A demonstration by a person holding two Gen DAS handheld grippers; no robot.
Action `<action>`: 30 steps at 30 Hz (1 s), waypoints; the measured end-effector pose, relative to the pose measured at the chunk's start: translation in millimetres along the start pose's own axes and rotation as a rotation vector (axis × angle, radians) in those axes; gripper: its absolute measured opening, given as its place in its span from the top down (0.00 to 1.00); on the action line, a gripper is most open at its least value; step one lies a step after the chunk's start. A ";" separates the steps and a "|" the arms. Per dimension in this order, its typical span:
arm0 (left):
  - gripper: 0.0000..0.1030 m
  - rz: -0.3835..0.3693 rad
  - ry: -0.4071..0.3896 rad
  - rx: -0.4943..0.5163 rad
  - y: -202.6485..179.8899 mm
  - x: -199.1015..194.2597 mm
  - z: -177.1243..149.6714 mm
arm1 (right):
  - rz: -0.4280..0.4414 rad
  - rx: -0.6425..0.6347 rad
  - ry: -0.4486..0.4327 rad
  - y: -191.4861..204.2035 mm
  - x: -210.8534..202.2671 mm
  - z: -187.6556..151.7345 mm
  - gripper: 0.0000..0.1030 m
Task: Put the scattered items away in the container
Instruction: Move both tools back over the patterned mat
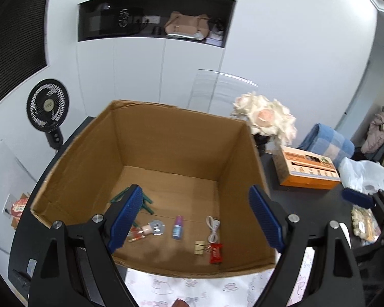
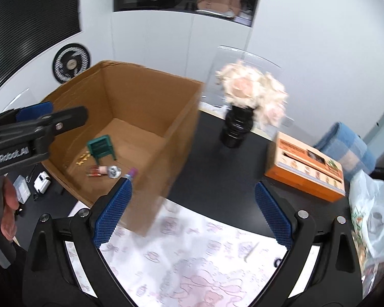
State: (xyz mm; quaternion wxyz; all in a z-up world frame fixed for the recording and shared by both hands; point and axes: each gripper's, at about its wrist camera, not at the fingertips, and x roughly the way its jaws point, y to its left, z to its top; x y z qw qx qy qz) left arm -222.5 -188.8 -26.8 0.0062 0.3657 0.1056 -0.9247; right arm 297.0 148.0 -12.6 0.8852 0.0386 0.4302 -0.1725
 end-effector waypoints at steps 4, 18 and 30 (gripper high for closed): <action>0.19 -0.036 -0.005 0.025 -24.4 -4.2 -4.4 | -0.032 0.034 0.005 -30.0 -11.3 -17.3 0.05; 0.19 -0.124 0.037 0.214 -140.8 7.2 -58.0 | -0.121 0.201 0.057 -148.5 -36.9 -102.4 0.05; 0.19 -0.152 0.133 0.323 -217.2 38.0 -124.8 | -0.122 0.262 0.108 -204.3 -22.7 -173.8 0.05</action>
